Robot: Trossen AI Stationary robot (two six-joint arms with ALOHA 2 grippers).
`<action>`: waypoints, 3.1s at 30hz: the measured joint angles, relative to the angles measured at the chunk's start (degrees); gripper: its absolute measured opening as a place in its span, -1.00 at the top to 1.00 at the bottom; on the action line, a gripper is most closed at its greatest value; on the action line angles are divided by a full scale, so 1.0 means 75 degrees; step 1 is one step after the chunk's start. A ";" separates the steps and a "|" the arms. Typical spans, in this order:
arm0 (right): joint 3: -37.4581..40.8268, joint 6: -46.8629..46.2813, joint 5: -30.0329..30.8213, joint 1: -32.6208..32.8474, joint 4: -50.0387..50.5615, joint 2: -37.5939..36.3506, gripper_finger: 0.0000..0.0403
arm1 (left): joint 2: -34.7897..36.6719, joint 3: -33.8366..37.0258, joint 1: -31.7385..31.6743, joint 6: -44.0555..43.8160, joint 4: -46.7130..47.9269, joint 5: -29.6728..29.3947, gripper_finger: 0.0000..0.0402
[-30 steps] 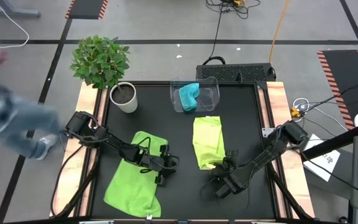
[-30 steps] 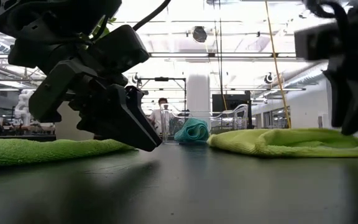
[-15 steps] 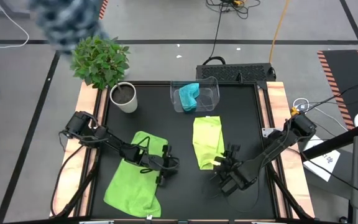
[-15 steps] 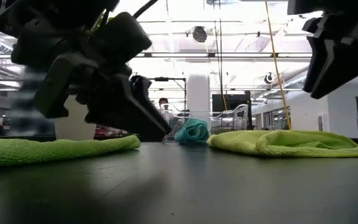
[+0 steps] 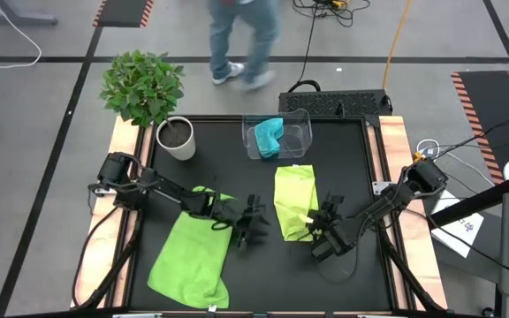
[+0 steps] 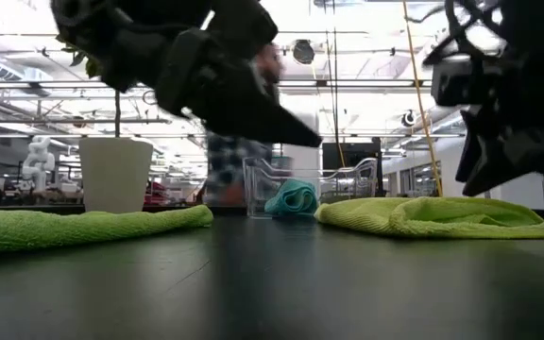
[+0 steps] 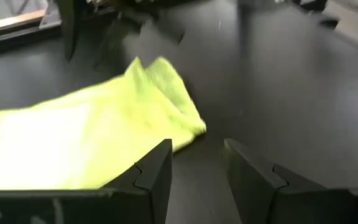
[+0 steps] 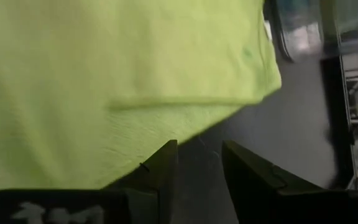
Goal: Fold microfiber towels
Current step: Fold the light green microfiber cloth
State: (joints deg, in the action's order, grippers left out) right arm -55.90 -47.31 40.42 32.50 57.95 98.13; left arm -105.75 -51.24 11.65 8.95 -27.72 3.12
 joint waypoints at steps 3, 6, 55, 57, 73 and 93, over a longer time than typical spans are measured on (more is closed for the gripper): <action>0.0290 -0.0023 -0.0009 -0.0141 -0.0119 0.0000 0.42 | 0.0000 -0.0129 -0.0352 -0.0079 0.0020 0.0624 0.28; 0.0507 0.0009 -0.0012 -0.0267 -0.0354 0.0000 0.42 | 0.0000 -0.0226 -0.0611 -0.0156 0.0006 0.1012 0.28; 0.1230 0.5021 -0.1995 -0.0585 -0.4318 -0.1282 0.59 | -0.1399 -0.0022 -0.0479 -0.1299 0.0259 0.0895 0.28; 0.1230 0.5225 -0.1987 -0.0585 -0.4315 -0.1282 0.59 | -0.1399 -0.0017 -0.0466 -0.1296 0.0261 0.0900 0.28; 0.1504 0.6462 -0.2197 -0.0585 -0.5463 -0.0819 0.59 | -0.1413 -0.0003 -0.0467 -0.1230 0.0225 0.0957 0.28; 0.1498 0.6802 -0.1012 -0.0672 -0.5561 -0.0527 0.59 | -0.1416 0.0002 -0.0496 -0.1174 0.0212 0.1011 0.28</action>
State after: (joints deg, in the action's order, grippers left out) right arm -44.67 3.70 32.83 27.46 16.24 94.17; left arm -116.38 -51.22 7.92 0.14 -26.13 10.70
